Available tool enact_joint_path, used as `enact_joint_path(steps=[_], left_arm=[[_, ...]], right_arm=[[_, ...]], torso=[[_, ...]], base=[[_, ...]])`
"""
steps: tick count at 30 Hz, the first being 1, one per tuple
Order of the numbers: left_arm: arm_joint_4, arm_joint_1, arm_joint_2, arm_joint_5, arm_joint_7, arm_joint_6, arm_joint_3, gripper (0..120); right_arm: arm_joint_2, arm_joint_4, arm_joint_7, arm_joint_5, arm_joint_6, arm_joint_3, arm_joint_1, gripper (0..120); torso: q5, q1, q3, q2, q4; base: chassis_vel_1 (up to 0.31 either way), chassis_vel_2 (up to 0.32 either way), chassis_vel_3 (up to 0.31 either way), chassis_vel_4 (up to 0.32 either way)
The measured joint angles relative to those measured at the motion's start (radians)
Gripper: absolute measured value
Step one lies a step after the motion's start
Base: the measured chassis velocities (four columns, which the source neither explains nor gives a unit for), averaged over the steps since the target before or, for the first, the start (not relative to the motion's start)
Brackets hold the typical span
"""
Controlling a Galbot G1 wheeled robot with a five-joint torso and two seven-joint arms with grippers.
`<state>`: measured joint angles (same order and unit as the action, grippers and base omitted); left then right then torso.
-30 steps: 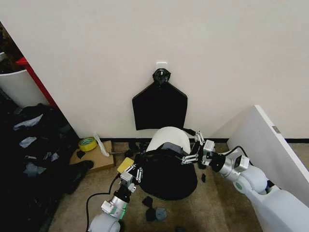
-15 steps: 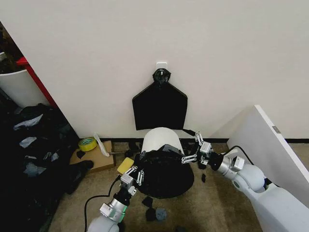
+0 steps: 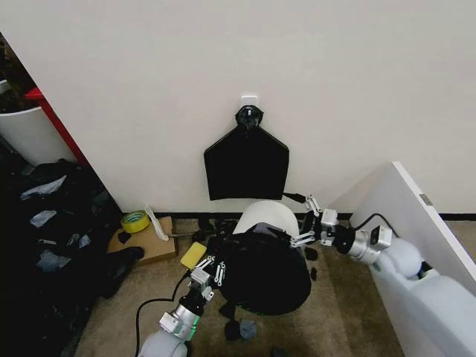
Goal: Place the garbage bag over the trash bin.
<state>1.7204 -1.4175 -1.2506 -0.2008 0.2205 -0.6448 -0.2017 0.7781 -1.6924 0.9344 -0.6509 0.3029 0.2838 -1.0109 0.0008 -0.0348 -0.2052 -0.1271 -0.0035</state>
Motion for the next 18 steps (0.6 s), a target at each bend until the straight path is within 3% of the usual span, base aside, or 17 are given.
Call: enact_joint_path(steps=[10,15,18], left_arm=[[-0.009,0.007,-0.002,-0.009,0.032,-0.009,-0.001,1],[-0.007,0.004,-0.008,-0.01,0.033,-0.01,-0.002,1],[-0.005,0.002,-0.009,-0.011,0.033,-0.01,-0.003,1]], right_arm=[[0.024,0.051,0.007,0.029,0.007,-0.017,0.013,100],[0.034,0.029,-0.157,0.038,0.034,-0.053,0.01,100],[0.037,0.02,-0.188,0.036,0.044,-0.06,0.008,100]], torso=[[0.0,0.0,0.0,0.0,0.0003],[-0.0001,0.0,0.0,0.0,0.0003],[-0.0001,0.0,0.0,0.0,0.0002]], base=[[0.0,0.0,0.0,0.0],[0.0,0.0,0.0,0.0],[0.0,0.0,0.0,0.0]])
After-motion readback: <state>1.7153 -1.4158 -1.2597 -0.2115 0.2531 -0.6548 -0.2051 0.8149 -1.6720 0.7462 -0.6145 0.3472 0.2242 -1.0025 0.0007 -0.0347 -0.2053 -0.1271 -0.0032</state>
